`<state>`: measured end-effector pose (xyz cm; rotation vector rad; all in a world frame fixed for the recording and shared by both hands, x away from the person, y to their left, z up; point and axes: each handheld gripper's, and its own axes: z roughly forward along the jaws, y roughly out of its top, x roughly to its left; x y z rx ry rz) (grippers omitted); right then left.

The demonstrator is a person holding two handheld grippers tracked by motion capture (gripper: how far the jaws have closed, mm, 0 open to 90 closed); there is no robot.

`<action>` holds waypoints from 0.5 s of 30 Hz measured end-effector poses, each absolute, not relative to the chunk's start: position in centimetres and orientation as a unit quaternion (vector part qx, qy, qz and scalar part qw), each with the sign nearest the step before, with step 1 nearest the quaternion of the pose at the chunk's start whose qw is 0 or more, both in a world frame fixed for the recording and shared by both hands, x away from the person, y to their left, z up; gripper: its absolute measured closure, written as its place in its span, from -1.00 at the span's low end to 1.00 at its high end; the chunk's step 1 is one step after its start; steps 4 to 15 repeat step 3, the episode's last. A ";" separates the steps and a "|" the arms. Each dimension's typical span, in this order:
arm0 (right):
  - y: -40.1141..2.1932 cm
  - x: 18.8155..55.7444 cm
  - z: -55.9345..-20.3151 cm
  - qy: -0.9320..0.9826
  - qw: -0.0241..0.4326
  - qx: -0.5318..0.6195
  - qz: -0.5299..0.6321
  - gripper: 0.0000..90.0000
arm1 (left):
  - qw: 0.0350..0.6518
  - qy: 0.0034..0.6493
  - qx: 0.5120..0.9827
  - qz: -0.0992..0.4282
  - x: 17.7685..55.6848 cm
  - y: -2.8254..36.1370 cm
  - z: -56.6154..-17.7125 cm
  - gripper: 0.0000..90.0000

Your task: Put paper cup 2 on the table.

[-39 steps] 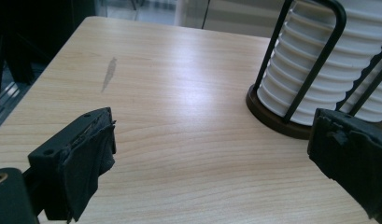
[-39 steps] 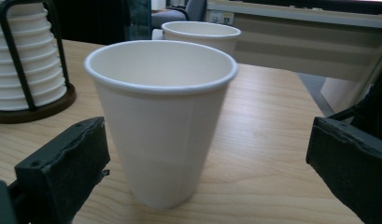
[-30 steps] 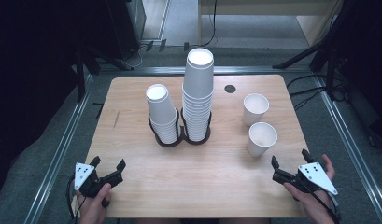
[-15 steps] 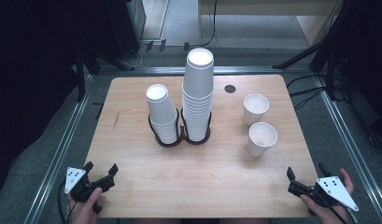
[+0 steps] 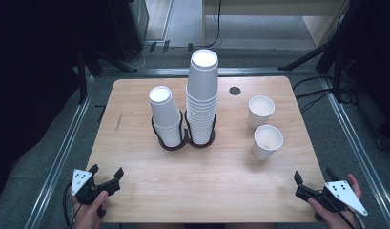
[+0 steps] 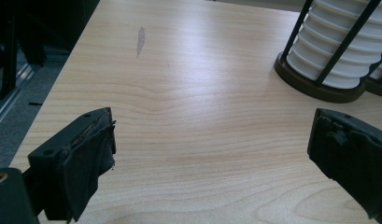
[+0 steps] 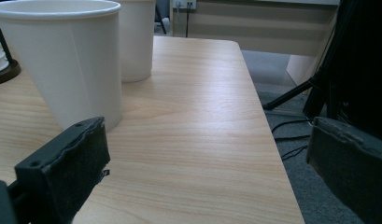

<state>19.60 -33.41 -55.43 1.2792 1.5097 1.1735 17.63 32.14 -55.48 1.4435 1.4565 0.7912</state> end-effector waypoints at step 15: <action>-33.5 19.6 -55.5 0.599 0.408 0.508 0.465 -1.00 | 0.457 0.592 0.583 0.318 17.7 32.2 -55.5 -0.97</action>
